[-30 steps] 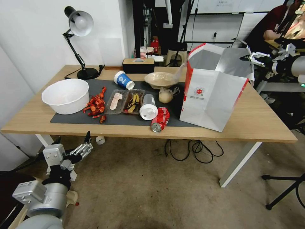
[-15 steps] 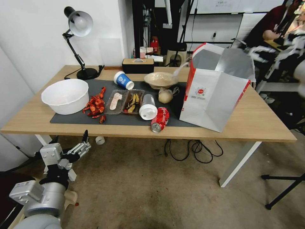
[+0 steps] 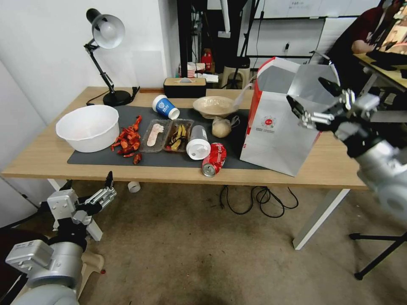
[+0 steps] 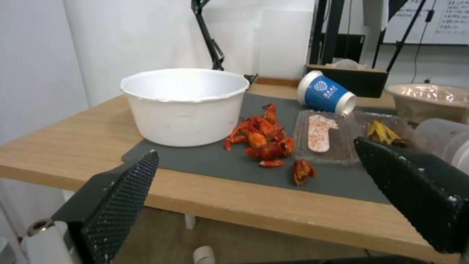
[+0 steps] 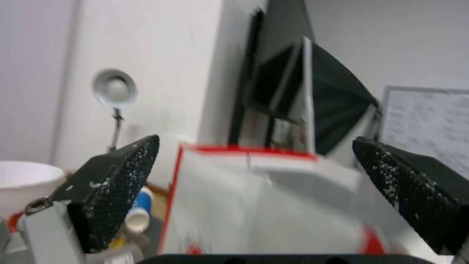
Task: Pick up the food delivery bag from the floor and place it on the table.
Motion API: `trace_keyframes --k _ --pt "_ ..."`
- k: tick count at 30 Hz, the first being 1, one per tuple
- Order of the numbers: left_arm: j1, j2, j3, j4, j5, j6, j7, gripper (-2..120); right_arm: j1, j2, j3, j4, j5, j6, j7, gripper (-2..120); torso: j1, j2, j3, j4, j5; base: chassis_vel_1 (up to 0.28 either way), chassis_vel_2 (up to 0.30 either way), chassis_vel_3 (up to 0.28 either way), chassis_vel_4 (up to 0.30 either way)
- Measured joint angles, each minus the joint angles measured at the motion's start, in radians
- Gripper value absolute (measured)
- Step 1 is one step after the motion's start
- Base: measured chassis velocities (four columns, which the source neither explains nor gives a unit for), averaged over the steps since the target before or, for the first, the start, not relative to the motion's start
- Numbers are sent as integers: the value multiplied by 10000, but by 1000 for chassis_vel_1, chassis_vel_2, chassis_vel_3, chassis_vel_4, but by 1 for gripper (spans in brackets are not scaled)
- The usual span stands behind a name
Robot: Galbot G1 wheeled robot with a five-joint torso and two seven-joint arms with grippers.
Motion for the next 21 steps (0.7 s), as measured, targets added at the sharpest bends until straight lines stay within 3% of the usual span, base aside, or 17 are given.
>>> trace_keyframes --k 5,10,14,21 --pt "122 -136 177 0 174 -8 191 100 -2346 1310 827 948 -756 20 1210 100 -2 1 -2 -6 -4 0 0 0 0" --pt "251 -278 308 0 279 -25 300 100 -3310 2147 713 748 -1028 43 1885 100 -1 1 0 -2 0 0 0 0 0" --pt "264 -300 334 0 352 -25 383 100 -3586 2598 150 346 -1206 34 2154 100 -1 1 0 -2 1 0 0 0 0" --pt "285 -326 285 0 391 58 468 100 -3589 2680 -420 203 -1061 -162 2300 100 0 0 1 0 -1 0 0 0 0"
